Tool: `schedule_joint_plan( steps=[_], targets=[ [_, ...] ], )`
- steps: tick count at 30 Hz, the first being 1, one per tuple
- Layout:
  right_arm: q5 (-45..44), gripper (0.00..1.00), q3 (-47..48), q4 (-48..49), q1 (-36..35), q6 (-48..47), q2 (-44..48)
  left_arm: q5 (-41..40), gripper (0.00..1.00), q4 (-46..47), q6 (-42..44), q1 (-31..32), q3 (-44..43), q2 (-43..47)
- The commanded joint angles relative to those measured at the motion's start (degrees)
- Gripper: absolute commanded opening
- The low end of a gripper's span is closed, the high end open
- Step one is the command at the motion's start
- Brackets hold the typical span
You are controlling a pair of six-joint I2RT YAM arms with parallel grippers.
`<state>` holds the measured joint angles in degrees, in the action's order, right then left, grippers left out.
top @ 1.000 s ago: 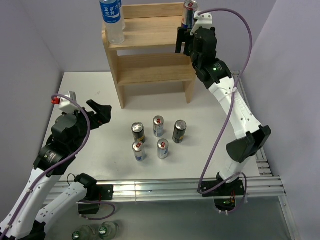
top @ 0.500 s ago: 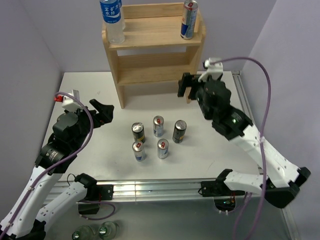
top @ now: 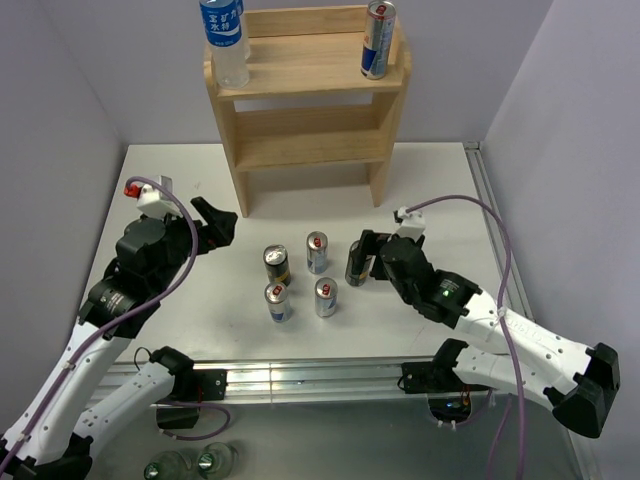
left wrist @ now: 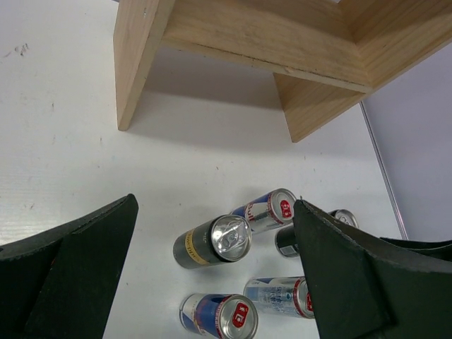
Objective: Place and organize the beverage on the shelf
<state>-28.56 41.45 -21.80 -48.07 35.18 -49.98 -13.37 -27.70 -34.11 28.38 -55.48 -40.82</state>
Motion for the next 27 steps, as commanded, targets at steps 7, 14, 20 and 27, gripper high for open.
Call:
schedule_joint_plan(
  steps=[7, 14, 20, 27],
  targets=[
    [1.04, 1.00, -8.49, 7.29, -0.97, 8.76, 0.94, 1.41, 0.99, -1.03, 2.11, 0.18, -1.91, -0.58],
    [0.52, 1.00, -12.97, 15.89, -0.97, 9.03, -1.88, -0.08, 0.99, -1.91, 2.12, 0.27, -3.14, -0.93],
    [-1.41, 1.00, -14.56, 23.89, -0.88, 6.31, -7.41, -1.49, 0.99, -2.62, 0.89, 0.18, -2.61, -1.19],
    [-3.34, 1.00, -14.30, 31.11, -0.44, 4.37, -15.23, -2.37, 0.99, -3.76, 0.62, 0.18, -2.79, -1.72]
  ],
)
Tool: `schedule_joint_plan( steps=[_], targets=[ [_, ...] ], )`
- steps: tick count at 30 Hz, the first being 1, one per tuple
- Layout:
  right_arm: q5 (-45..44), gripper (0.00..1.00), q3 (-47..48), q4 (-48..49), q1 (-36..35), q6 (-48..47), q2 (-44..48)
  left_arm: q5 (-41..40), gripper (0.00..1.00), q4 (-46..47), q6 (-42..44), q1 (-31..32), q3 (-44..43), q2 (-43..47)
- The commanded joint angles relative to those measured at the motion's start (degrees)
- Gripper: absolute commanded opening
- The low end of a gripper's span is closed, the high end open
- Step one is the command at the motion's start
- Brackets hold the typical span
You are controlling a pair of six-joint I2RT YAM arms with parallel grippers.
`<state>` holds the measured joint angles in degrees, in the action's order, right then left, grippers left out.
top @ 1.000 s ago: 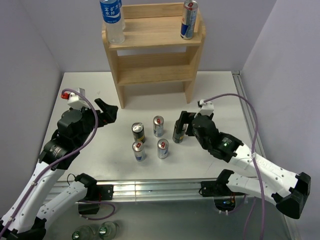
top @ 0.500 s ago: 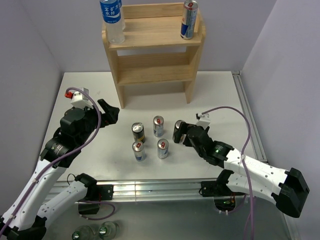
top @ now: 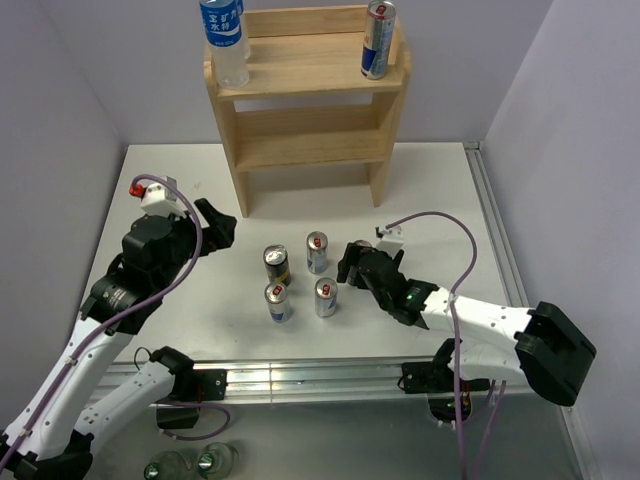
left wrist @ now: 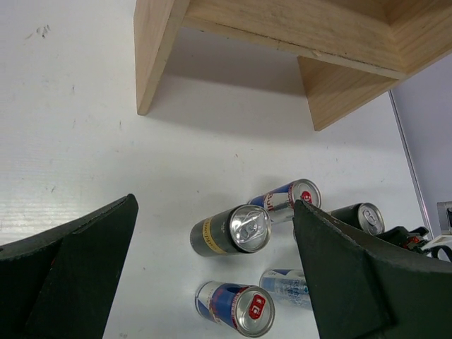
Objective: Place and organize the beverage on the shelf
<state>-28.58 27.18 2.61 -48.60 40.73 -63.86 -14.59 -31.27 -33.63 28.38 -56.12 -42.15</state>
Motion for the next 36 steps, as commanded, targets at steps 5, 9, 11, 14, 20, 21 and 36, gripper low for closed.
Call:
schedule_joint_plan(
  steps=[5, 9, 11, 14, 20, 21, 36],
  targets=[
    [-5.96, 1.00, 0.15, 9.51, 0.35, -1.53, -4.78, -1.14, 0.99, -1.25, 0.67, 0.18, -2.68, -0.48],
    [-9.38, 0.99, 0.77, 9.95, 0.35, -1.71, -6.54, -1.14, 0.99, -2.30, 0.76, 0.18, -2.33, 0.14],
    [-10.96, 0.99, 0.68, 11.10, 0.43, -2.06, -7.07, -1.23, 0.99, -2.48, 0.76, 0.18, -2.07, 0.49],
    [-11.41, 0.99, 0.68, 13.37, 0.43, -2.67, -8.47, -1.41, 0.99, -3.01, 0.84, 0.18, -1.80, 0.67],
    [-13.08, 0.78, 1.65, 16.80, 0.61, -3.46, -12.96, -1.41, 0.99, -3.63, 1.11, 0.27, -2.15, 0.23],
    [-13.26, 0.66, 1.82, 17.16, 0.52, -3.81, -13.83, -1.41, 0.99, -3.71, 1.19, 0.18, -2.24, 0.05],
    [-14.75, 0.00, 16.82, 2.67, 1.49, -14.33, -9.02, -1.67, 0.99, -1.17, 0.40, 0.18, 0.04, 1.28]
  ],
)
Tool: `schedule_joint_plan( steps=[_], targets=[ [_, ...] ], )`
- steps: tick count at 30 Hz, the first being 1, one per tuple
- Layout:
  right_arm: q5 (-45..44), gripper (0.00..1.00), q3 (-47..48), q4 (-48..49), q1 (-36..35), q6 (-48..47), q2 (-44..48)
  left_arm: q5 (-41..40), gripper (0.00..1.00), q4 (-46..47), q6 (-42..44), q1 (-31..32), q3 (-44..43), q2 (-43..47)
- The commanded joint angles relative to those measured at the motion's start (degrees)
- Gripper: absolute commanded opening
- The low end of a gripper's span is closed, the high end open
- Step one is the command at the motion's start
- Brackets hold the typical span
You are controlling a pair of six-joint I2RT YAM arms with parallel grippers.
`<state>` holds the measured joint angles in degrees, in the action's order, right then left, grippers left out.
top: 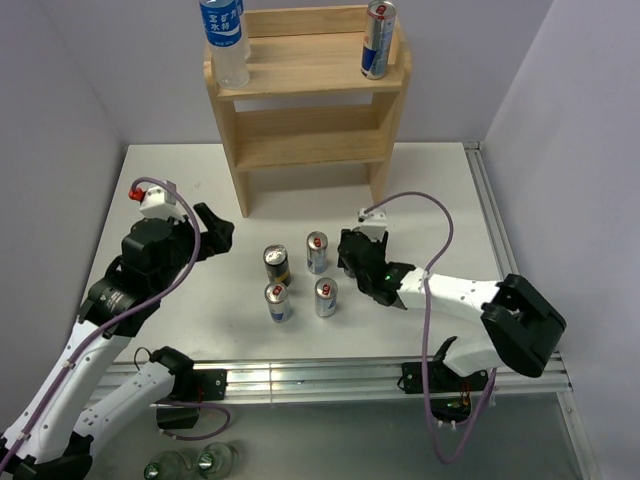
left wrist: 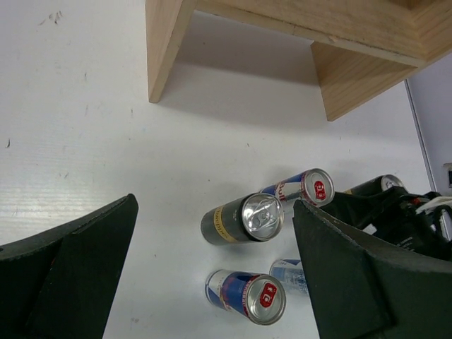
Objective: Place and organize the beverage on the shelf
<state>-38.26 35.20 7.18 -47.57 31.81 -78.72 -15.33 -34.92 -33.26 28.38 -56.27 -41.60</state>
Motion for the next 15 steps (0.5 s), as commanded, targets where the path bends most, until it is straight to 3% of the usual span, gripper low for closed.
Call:
schedule_joint_plan(
  steps=[1, 7, 15],
  targets=[
    [-5.42, 0.00, 10.57, -4.17, 0.64, -6.66, 6.38, -0.93, 0.99, 3.18, 0.12, 0.18, 0.20, 0.74],
    [-5.25, 0.00, 26.65, -10.16, 3.36, -15.81, 6.30, -1.89, 0.99, 5.91, 0.65, 0.18, 0.02, 0.56],
    [-2.26, 0.00, 46.70, -12.19, 8.63, -21.79, -5.12, -2.51, 0.99, 5.56, 0.47, 0.18, 0.28, 2.31]
  ],
)
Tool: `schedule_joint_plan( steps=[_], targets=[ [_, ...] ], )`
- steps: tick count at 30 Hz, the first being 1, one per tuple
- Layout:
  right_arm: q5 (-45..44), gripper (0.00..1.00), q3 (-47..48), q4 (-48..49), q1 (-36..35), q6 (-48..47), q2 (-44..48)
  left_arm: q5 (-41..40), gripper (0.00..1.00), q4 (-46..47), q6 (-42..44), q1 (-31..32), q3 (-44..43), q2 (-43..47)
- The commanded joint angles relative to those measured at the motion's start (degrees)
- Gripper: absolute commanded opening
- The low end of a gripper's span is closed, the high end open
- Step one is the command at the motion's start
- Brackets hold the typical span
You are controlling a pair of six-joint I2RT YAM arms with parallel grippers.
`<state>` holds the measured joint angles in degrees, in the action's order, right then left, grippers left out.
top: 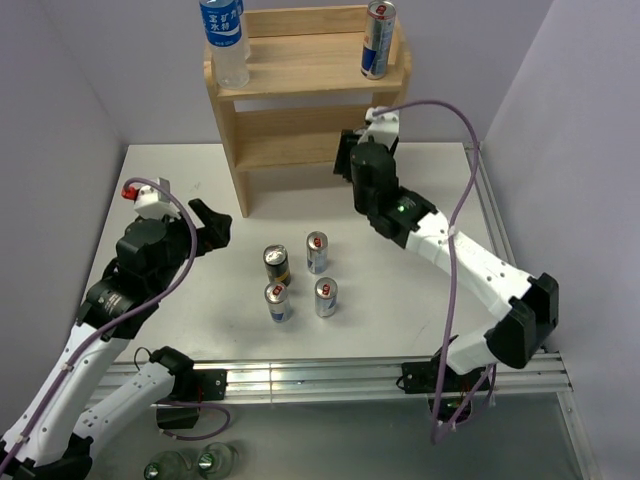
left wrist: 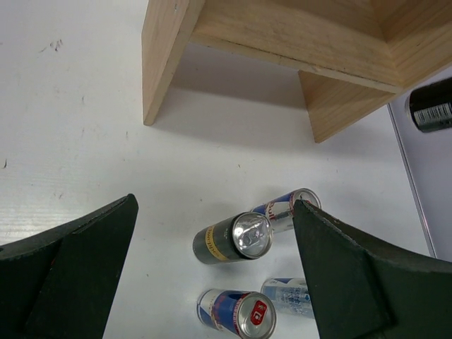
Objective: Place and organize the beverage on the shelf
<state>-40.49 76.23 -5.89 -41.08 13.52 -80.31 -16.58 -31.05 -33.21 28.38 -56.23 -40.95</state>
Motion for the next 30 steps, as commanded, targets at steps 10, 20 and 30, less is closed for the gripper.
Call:
schedule_joint_plan(
  steps=[10, 20, 30],
  targets=[
    [1.29, 0.00, 21.93, -0.35, 7.50, -5.08, -17.85, -3.20, 0.99, -3.75, 0.34, 0.18, 1.03, 6.84],
    [1.47, 0.00, 27.48, 0.70, 10.05, -3.76, -23.13, -5.13, 0.99, -8.67, 0.16, 0.27, 1.73, 10.19],
    [-0.38, 0.00, 25.21, 5.62, 10.14, -2.80, -24.54, -4.96, 0.99, -9.21, 0.52, 0.27, 1.82, 9.48]
  ],
)
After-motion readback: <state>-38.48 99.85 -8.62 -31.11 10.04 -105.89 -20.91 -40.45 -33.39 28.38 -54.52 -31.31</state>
